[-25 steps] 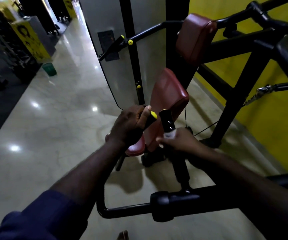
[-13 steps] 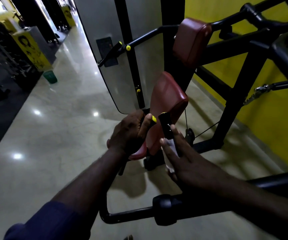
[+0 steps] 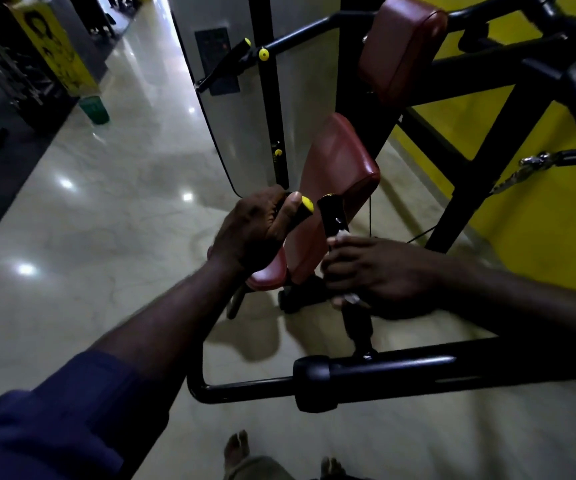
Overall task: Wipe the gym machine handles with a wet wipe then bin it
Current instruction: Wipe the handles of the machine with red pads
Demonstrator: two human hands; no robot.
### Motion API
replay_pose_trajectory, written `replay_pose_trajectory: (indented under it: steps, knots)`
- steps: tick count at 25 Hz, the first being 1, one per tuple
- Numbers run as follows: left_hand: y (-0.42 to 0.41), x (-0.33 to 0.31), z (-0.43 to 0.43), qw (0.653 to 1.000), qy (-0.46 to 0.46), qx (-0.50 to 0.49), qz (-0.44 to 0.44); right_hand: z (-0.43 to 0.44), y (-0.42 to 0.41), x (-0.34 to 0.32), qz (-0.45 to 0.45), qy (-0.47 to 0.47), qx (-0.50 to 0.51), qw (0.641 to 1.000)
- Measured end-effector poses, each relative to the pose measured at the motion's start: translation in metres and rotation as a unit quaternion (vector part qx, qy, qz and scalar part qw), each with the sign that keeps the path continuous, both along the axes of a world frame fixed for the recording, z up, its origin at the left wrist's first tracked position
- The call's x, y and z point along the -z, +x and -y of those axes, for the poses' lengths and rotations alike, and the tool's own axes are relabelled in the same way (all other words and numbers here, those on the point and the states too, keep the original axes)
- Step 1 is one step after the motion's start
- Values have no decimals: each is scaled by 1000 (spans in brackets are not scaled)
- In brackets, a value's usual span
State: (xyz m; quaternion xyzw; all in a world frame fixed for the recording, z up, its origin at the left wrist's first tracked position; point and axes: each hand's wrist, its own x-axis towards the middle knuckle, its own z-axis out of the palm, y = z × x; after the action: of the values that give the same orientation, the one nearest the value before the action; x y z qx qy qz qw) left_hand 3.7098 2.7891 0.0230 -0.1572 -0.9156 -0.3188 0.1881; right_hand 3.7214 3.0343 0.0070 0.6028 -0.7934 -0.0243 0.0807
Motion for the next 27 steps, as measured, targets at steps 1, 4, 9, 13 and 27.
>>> replay_pose_trajectory:
  steps: [1, 4, 9, 13, 27]
  knots:
    - [1, 0, 0, 1000, 3, 1, 1, 11, -9, -4, -16, -16, 21, 1000]
    - [1, 0, -1, 1000, 7, 8, -4, 14, 11, 11, 5, -51, -19, 999]
    - [-3, 2, 2, 1000, -5, -4, -3, 5, -2, -6, 28, 16, -68, 997]
    - [-4, 5, 2, 1000, -7, -12, 2, 13, -14, -9, 9, -56, 1, 998]
    - [-11, 12, 6, 1000, 12, -5, -7, 42, -85, -5, 193, -252, 159, 935]
